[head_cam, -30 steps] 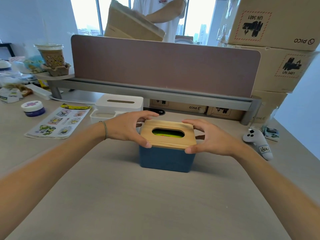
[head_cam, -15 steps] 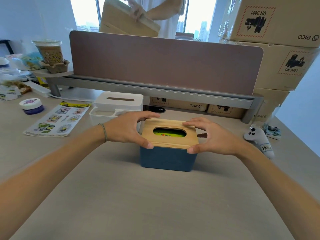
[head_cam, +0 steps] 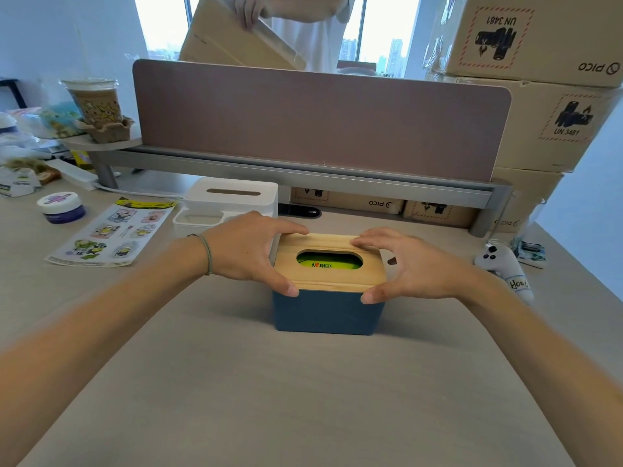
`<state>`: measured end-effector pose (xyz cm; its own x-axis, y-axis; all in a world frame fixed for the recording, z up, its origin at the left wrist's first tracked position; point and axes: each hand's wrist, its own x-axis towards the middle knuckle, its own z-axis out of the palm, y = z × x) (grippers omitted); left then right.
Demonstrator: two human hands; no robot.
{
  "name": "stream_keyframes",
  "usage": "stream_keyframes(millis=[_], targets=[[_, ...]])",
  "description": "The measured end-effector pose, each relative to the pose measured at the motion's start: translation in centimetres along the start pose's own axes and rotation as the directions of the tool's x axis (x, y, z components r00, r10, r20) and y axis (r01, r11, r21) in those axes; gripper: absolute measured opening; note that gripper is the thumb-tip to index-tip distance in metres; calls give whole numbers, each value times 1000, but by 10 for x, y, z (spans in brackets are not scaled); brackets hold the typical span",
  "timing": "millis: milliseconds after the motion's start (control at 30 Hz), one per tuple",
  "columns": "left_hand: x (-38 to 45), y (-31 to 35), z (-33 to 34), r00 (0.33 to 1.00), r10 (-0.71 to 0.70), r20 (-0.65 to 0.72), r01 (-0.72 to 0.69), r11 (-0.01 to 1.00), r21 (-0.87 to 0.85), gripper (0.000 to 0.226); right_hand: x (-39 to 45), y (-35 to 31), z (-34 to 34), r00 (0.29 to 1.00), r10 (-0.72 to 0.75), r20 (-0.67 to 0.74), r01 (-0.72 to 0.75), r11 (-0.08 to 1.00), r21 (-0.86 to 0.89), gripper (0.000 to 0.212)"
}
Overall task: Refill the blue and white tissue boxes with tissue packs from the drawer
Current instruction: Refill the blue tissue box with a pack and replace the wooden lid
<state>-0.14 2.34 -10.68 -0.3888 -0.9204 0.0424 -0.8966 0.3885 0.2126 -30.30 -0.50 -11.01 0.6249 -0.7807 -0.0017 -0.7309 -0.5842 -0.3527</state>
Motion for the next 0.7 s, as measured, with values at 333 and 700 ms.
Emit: stream_keyframes(millis=[333,700], targets=[[-4,12,-4,994,-51,93,39,991,129,107,-1,-22,0,999,39,28,-34,986,-160,112],[9,43,21,998,-10,56,-5,967,254,118,6,-33,19,998,54,-12,-54,916,-398,126]])
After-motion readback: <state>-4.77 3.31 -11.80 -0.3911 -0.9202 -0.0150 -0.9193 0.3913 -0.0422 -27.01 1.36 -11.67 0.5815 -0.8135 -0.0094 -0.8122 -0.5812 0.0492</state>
